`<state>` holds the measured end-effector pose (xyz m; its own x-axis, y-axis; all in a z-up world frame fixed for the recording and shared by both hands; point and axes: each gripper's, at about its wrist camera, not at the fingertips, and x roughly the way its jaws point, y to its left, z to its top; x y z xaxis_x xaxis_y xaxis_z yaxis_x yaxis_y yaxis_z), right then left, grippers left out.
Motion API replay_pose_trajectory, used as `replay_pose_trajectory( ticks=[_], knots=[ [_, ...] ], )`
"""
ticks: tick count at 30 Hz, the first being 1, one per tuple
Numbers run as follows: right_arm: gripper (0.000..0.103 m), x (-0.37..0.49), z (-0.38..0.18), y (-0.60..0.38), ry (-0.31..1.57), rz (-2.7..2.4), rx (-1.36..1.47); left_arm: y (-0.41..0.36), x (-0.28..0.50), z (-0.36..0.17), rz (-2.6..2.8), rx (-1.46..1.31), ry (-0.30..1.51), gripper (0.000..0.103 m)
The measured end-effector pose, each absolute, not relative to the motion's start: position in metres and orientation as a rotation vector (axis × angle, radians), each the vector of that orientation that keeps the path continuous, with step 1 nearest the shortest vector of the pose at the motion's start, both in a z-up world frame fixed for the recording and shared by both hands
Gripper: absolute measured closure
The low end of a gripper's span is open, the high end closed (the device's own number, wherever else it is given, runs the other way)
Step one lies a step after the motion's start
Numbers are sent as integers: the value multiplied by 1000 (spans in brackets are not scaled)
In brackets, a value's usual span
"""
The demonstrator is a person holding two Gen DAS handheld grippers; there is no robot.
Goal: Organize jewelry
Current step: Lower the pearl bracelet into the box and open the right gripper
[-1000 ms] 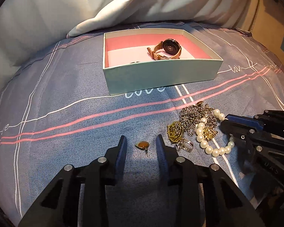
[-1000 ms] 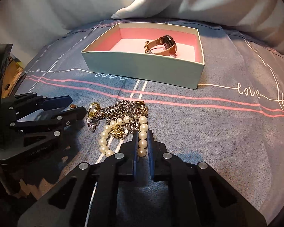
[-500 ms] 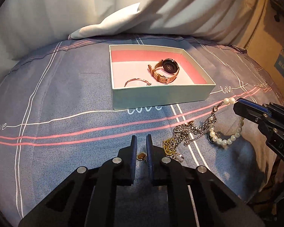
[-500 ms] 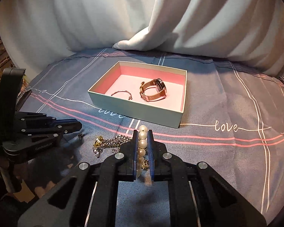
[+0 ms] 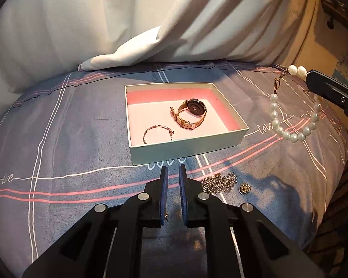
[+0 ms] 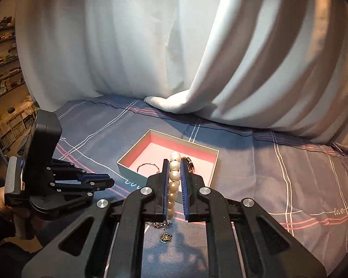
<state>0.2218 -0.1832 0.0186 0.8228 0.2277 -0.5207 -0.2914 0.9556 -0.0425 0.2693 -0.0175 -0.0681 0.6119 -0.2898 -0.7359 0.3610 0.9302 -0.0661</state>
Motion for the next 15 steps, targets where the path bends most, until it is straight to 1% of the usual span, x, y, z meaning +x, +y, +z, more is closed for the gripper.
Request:
replay_pose_trajectory(
  ticks=[7,15],
  knots=[
    [93,241,36,-180,497,267,-152,-19,281,-32,-396,84,762,93],
    [93,268,34,-172,525,269,-157,-19,301,3,-381,82,701,93]
  ],
)
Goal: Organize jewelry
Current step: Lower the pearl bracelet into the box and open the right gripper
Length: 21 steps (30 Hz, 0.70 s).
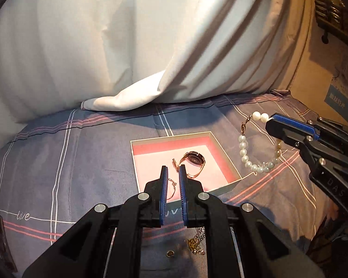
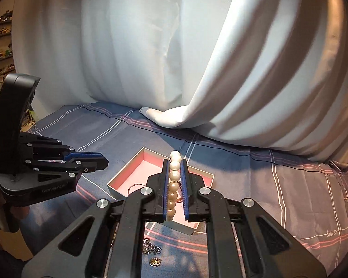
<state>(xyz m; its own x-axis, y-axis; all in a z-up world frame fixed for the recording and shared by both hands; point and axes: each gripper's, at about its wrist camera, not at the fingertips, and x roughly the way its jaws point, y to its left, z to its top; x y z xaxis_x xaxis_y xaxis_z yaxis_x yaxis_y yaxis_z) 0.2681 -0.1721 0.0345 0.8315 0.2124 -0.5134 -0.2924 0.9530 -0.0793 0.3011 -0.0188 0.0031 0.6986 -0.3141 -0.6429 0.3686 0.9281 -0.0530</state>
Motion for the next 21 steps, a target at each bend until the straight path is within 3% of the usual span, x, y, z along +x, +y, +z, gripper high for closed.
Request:
replay_pose_trajectory(
  ticks=[21],
  knots=[
    [93,331,1,-155,632,259,-186,-44,360,-16,-331,79,777,93]
  ],
)
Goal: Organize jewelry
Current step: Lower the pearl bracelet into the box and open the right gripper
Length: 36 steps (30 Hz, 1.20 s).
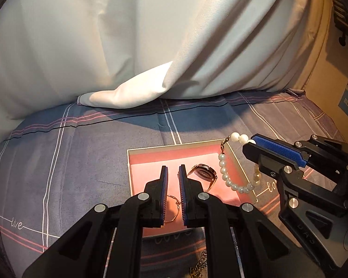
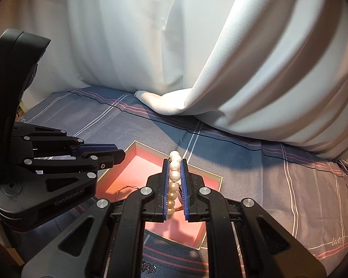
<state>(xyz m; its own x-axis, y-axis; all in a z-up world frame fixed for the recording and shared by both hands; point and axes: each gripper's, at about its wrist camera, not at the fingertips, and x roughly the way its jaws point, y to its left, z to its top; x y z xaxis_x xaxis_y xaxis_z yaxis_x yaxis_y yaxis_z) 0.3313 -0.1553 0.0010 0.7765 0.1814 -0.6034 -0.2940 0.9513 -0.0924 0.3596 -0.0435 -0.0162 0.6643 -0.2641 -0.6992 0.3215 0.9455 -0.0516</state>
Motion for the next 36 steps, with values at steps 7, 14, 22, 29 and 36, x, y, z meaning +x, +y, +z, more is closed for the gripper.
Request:
replay_pose_trajectory(
  ticks=[7,14,22,29,36],
  knots=[
    [93,338,-6,-158,658,244,-188,-47,365,-19,-335,74,786,93],
    [93,340,-14,-157,677,245,-190,-49,369,-26,-335,76,802,93],
    [93,344,-27,-156,706,243,-193,-49,375,-35,-330,67,824,93],
    [93,347,-41,-158,760,232,-201,-48,387,-45,-321,16,864,93],
    [93,346,-62,-156,813,245,-207,-58,391,-55,-334,9,906,93]
  ],
)
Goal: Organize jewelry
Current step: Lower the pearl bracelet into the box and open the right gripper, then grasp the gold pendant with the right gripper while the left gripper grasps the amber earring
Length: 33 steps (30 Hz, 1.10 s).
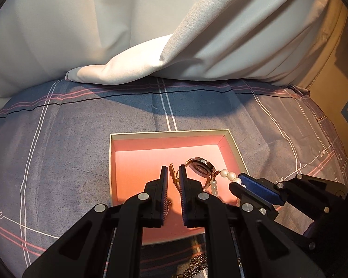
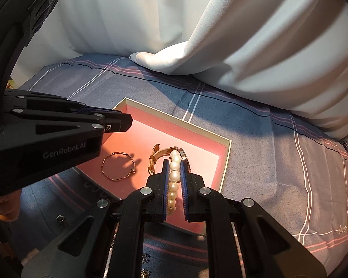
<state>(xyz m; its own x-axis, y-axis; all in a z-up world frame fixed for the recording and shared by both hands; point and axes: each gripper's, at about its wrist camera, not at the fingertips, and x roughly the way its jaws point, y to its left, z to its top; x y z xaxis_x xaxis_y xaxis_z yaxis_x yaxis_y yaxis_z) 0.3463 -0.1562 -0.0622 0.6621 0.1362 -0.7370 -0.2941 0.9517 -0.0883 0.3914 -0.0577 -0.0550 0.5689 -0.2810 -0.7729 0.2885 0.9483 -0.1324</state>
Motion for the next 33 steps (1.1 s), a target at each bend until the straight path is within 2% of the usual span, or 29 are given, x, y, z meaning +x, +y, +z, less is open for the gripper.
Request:
replay_pose_trajectory(
  ticks=[3,4,5,6,7,12,17,22,26,27,30,33],
  knots=[
    [91,345,-66,-157,826,255,-195,-57,391,-59,-336,-2,924,93],
    [71,344,-66,-157,833,252,-199,-56,391,-58,-333,-5,927,86],
    [50,342,-66,-158,824,229,-214,-54,390,-57,-326,-2,926,46],
    [13,338,-63,-157,790,193,-243,-52,388,-54,-295,4,914,21],
    [10,332,-60,-157,755,181,-272,-49,384,-49,-265,7,872,9],
    [10,318,-56,-162,759,178,-282,-41,375,-32,-278,11,817,8],
    [10,296,-60,-176,762,166,-242,-29,353,-36,-302,14,804,6],
    [10,269,-72,-192,786,198,-148,-7,318,-64,-355,-82,826,6],
    [10,250,-99,-191,862,248,-104,-6,287,-98,-348,20,906,6],
    [12,248,-109,-189,890,264,-103,-5,281,-107,-349,35,929,6],
    [29,240,-132,-179,954,285,-126,1,268,-128,-328,49,988,6],
    [30,236,-143,-173,964,290,-120,5,265,-143,-307,77,1018,6]
  ],
)
